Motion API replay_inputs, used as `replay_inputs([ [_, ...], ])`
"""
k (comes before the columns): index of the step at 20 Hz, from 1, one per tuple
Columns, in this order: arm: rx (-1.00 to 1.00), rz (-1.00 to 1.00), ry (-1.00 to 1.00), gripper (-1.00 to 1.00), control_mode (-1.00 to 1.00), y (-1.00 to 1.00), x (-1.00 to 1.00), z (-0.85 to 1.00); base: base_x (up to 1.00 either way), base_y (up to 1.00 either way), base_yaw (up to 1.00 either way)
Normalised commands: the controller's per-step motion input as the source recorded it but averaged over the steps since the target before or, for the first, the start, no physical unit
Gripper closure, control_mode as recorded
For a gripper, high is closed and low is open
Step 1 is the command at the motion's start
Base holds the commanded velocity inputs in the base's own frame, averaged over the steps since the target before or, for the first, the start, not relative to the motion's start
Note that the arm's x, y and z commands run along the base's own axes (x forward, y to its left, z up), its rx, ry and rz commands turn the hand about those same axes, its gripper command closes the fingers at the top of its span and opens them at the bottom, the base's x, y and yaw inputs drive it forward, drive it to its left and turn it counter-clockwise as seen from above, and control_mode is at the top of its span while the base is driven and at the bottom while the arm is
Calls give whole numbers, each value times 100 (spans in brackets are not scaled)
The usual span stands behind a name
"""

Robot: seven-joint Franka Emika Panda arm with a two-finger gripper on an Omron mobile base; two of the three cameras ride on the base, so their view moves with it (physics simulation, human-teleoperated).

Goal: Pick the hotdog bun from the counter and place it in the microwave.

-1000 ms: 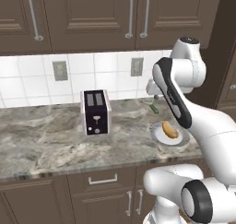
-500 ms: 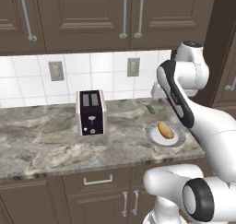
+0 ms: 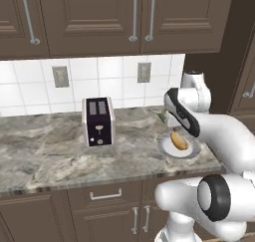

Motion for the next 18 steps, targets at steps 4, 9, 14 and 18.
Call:
replay_inputs([
  [4,-14,7,17,-100,-100,45,83,-79,0,0,0],
  [9,-3,8,12,-100,-100,-9,43,-44,0,0,0],
  [14,0,4,1,-100,-100,-16,19,-25,0,0,0],
  [18,0,0,0,-100,-100,-5,24,-26,0,0,0],
])
